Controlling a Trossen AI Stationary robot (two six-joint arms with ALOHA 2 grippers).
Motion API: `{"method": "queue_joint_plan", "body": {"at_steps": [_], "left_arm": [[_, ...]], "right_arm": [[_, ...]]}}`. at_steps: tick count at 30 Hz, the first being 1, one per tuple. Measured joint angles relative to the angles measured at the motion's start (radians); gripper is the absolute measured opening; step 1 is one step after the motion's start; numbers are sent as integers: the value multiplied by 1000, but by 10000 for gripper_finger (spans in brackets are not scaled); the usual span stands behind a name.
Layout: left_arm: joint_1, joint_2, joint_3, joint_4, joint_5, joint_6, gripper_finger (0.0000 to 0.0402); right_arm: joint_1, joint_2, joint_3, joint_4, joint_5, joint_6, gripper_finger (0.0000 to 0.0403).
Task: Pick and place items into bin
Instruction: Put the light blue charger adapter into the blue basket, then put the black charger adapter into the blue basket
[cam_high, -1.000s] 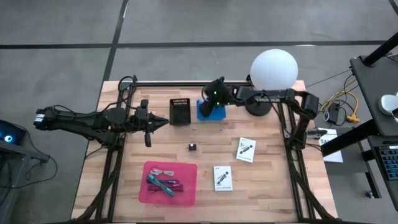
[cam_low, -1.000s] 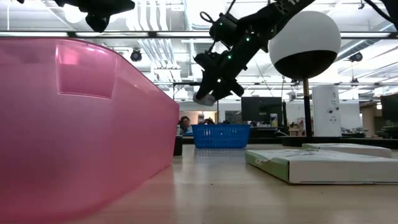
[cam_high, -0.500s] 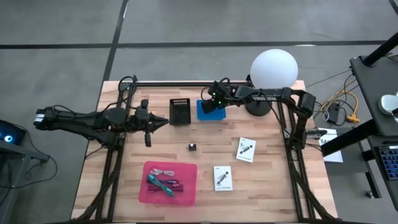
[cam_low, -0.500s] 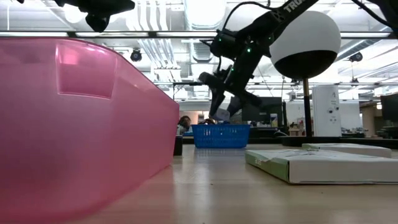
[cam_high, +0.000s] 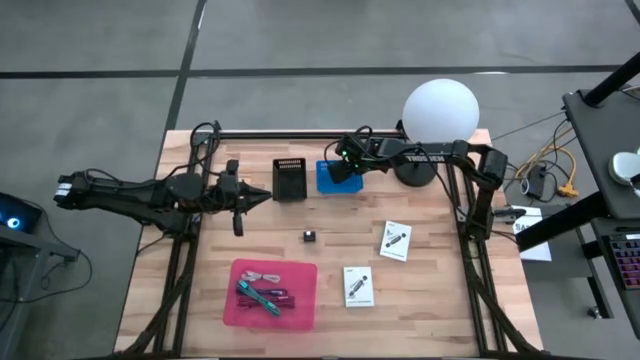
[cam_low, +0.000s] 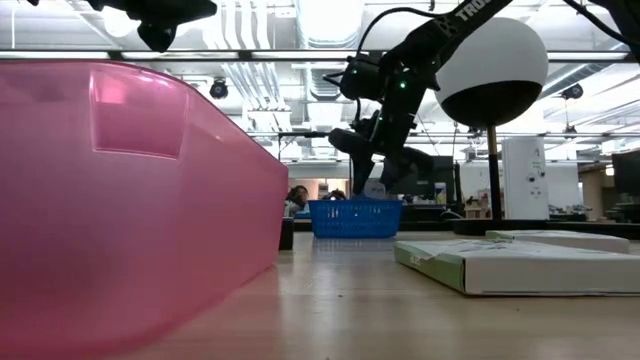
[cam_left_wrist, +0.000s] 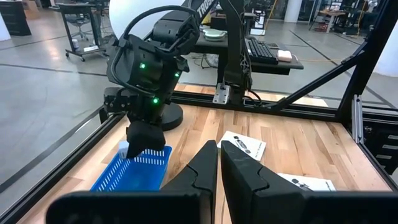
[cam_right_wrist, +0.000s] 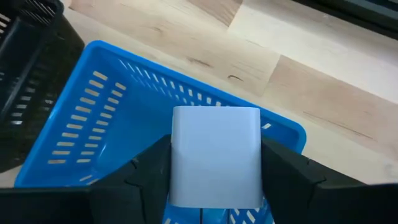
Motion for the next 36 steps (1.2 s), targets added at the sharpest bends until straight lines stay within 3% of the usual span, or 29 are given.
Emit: {"method": "queue_joint_plan", "body": {"at_steps": [6,20,31,36], "left_arm": [[0,0,0,0,0,0,5],[0,0,0,0,0,0,5],[0,0,0,-1,0,0,5],[0,-1,-1,-12,0,0,5]], "right_arm": [[0,0,0,-1,3,-5,217],[0,0,0,-1,-2,-5,220],[45,0,0,200,-230,-145,221],[103,0,0,341,-355,-299,221]]}}
